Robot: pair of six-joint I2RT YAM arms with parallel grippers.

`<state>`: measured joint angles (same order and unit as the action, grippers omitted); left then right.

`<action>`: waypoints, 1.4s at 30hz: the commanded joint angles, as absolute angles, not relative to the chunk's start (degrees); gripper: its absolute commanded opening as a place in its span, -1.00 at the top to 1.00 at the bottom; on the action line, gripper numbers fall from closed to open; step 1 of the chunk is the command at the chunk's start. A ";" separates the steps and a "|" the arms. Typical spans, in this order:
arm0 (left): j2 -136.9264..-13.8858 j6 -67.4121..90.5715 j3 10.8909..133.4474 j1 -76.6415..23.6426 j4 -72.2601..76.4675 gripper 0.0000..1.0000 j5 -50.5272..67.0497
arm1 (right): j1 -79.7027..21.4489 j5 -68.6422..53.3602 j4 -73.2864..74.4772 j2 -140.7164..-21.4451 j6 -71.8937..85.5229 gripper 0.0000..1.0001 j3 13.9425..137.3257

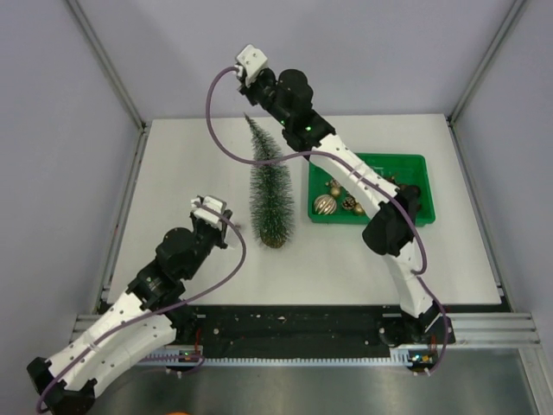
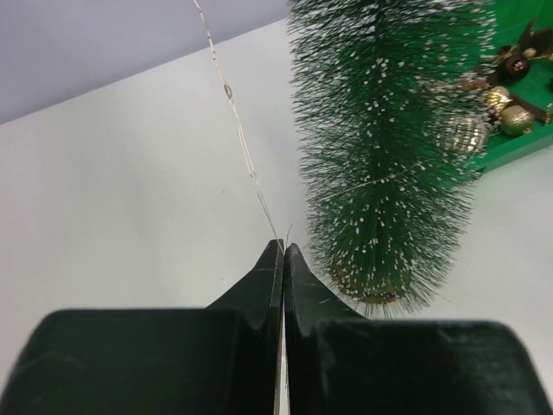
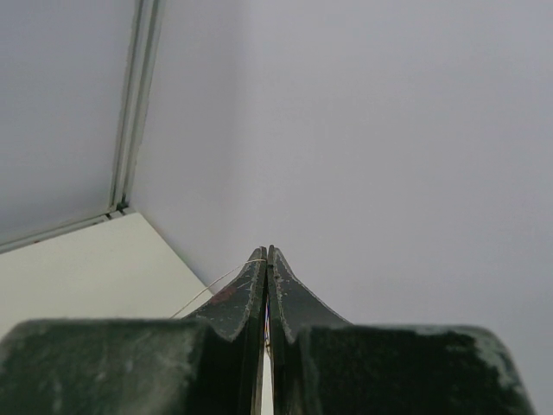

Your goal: Decorate the small christmas tree

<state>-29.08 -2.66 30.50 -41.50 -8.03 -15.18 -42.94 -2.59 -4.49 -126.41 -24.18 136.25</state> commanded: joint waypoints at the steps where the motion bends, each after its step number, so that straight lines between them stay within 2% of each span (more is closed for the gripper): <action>1: -33.39 -1.76 28.48 -39.64 -0.54 1.00 -17.58 | -39.99 -3.34 -8.79 -127.79 -19.34 1.00 138.78; 9: -40.16 -0.18 26.99 -35.16 7.81 1.00 -15.99 | -36.57 -2.55 -6.95 -129.11 -14.95 1.00 136.14; 11: -41.13 -0.18 26.37 -34.11 9.75 0.94 -16.17 | -35.08 -3.16 -6.24 -128.50 -12.67 1.00 135.45; 18: -43.33 2.63 24.70 -31.38 14.94 0.64 -11.00 | -32.35 -1.93 -13.00 -120.16 -11.69 1.00 117.45; 24: -43.59 3.78 23.38 -30.94 17.93 0.51 -9.31 | -29.80 -1.23 -19.50 -112.16 -9.76 1.00 101.62; 31: -41.49 3.69 23.47 -28.39 17.23 -0.28 -10.55 | -26.02 -0.18 -24.52 -102.58 -7.73 1.00 87.47; 36: -38.85 3.78 23.55 -25.58 13.98 -0.54 -8.62 | -24.00 3.60 -24.70 -97.39 -9.13 1.00 79.12; 42: -35.51 5.62 23.82 -22.68 10.99 -0.59 -5.28 | -23.20 10.62 -21.19 -94.40 -13.00 1.00 73.22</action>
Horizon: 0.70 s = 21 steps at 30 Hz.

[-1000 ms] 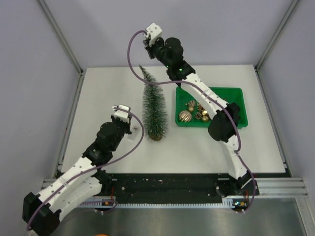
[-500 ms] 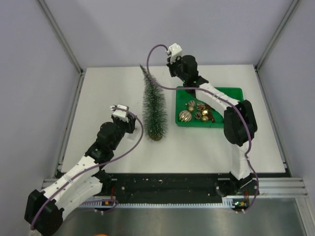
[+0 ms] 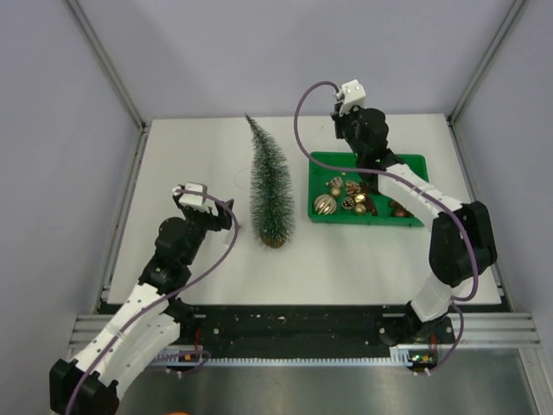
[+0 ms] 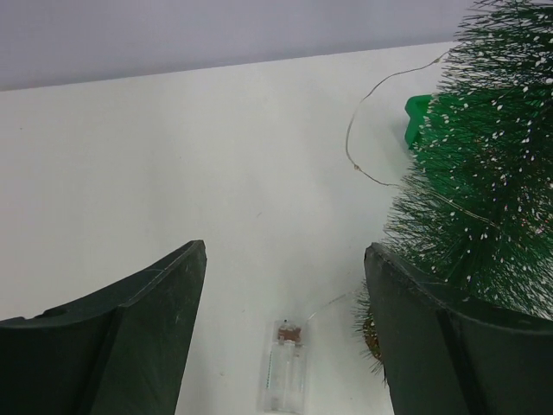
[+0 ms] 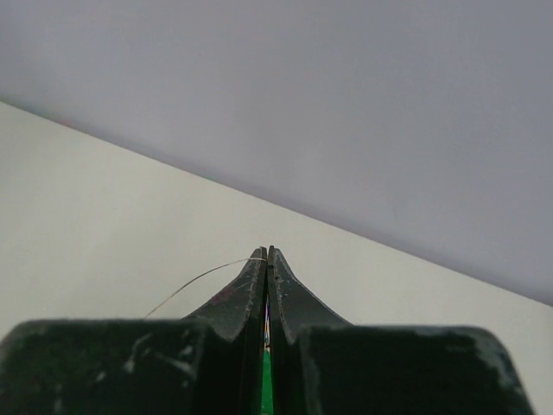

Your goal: Decorate the small christmas tree

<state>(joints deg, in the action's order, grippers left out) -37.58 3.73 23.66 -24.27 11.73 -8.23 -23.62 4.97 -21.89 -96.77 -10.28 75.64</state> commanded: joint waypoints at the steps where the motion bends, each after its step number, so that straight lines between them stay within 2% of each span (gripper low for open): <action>1: -34.99 6.06 24.17 -22.24 10.29 -0.59 -4.84 | -23.20 12.29 -20.22 -94.31 -13.53 1.00 72.60; 15: -30.23 11.16 30.41 -18.46 2.73 -0.53 5.01 | -22.24 46.64 -12.83 -96.68 -21.96 1.00 73.83; 21: -29.71 11.42 32.43 -17.84 1.58 -0.52 4.92 | -22.15 50.80 -7.32 -91.07 -20.32 1.00 69.00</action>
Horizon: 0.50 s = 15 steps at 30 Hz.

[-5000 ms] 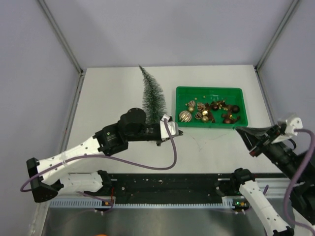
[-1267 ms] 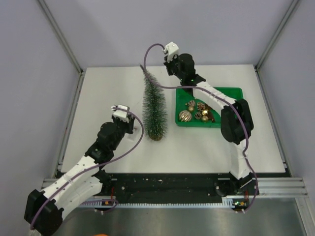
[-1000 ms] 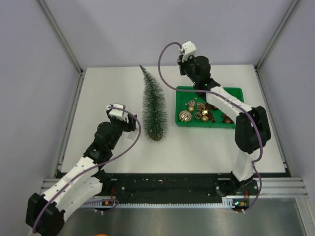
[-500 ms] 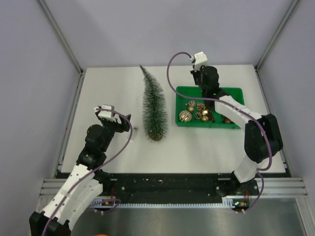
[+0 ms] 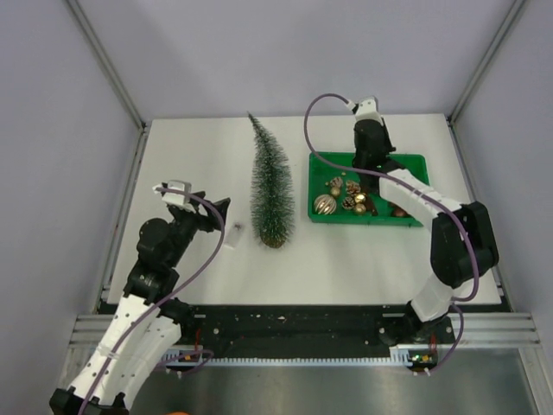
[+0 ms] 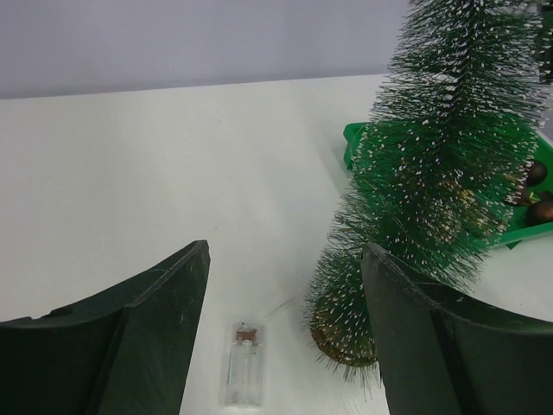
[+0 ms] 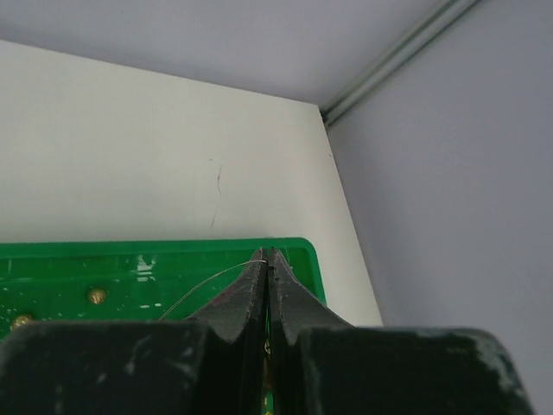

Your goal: Decorate the small christmas tree

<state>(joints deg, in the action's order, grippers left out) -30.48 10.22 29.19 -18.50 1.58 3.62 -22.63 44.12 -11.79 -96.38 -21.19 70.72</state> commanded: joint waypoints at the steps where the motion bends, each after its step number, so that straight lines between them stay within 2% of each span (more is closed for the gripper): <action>1: -29.62 11.60 32.78 -17.67 1.23 -0.52 5.01 | -22.15 50.89 -4.77 -89.58 -18.56 1.00 68.04; 6: -29.00 11.34 34.54 -17.14 0.27 -0.52 5.63 | -25.22 51.32 -0.09 -79.38 -15.64 1.00 58.56; 9: -28.74 11.25 35.94 -16.96 0.26 -0.52 5.97 | -29.08 52.82 8.67 -74.37 -13.28 1.00 55.12; 15: -28.57 12.22 38.14 -16.61 0.26 -0.48 8.08 | -46.72 60.64 21.16 -63.48 -6.79 1.00 50.27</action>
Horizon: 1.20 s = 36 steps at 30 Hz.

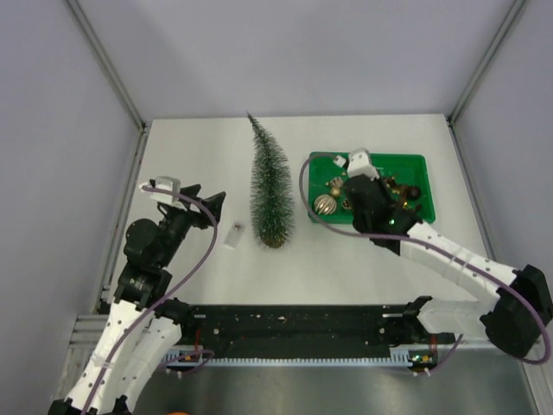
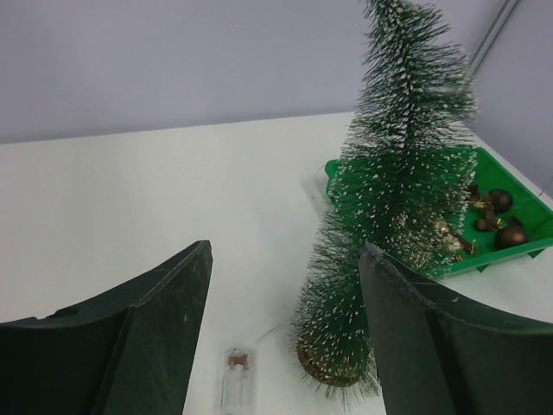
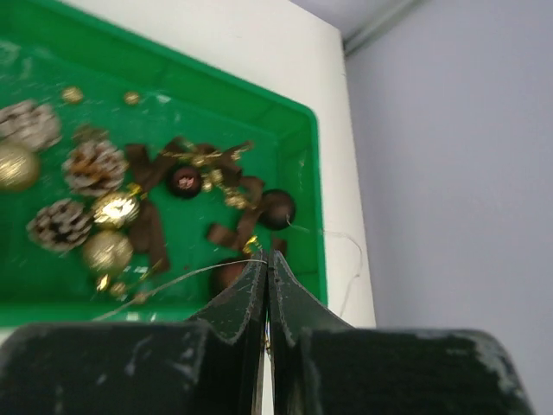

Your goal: Decorate the small christmas tree

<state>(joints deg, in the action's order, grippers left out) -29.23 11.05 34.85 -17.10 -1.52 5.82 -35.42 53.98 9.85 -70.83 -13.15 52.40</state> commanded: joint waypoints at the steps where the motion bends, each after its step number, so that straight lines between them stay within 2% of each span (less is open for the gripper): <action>1: -28.74 12.13 38.49 -16.52 -1.39 -0.47 8.78 | -51.11 61.78 23.53 -62.24 -5.11 1.00 50.27; 7: -28.92 10.28 40.60 -16.43 -0.44 -0.35 18.35 | -66.95 69.51 38.81 -58.01 5.16 1.00 56.23; 11: -29.62 10.72 41.22 -16.26 2.98 -0.29 26.17 | -75.91 70.14 47.89 -58.45 11.24 1.00 61.69; 14: -31.02 10.81 41.31 -16.44 4.56 -0.30 32.84 | -85.49 70.58 45.90 -59.67 8.02 1.00 62.67; 17: -32.60 9.94 41.40 -16.87 5.18 -0.39 39.97 | -91.66 68.57 34.58 -61.08 -4.34 1.00 62.05; 22: -33.48 3.53 41.75 -18.80 2.38 -0.66 48.15 | -92.37 61.19 16.03 -61.35 -16.15 1.00 64.42; 24: -33.84 0.54 42.62 -20.21 0.27 -0.74 50.70 | -92.29 57.94 12.85 -61.52 -18.01 1.00 65.73; 31: -36.82 -7.81 45.08 -26.27 -4.31 -0.92 55.46 | -88.43 47.92 11.34 -65.21 -16.79 1.00 69.34; 36: -39.98 -8.79 46.58 -29.00 -1.50 -0.98 52.74 | -86.66 44.21 9.93 -67.23 -16.44 1.00 70.22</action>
<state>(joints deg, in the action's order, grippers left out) -37.91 -6.11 43.88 -27.59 -4.49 52.56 -87.81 49.08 13.02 -65.52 -16.05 67.59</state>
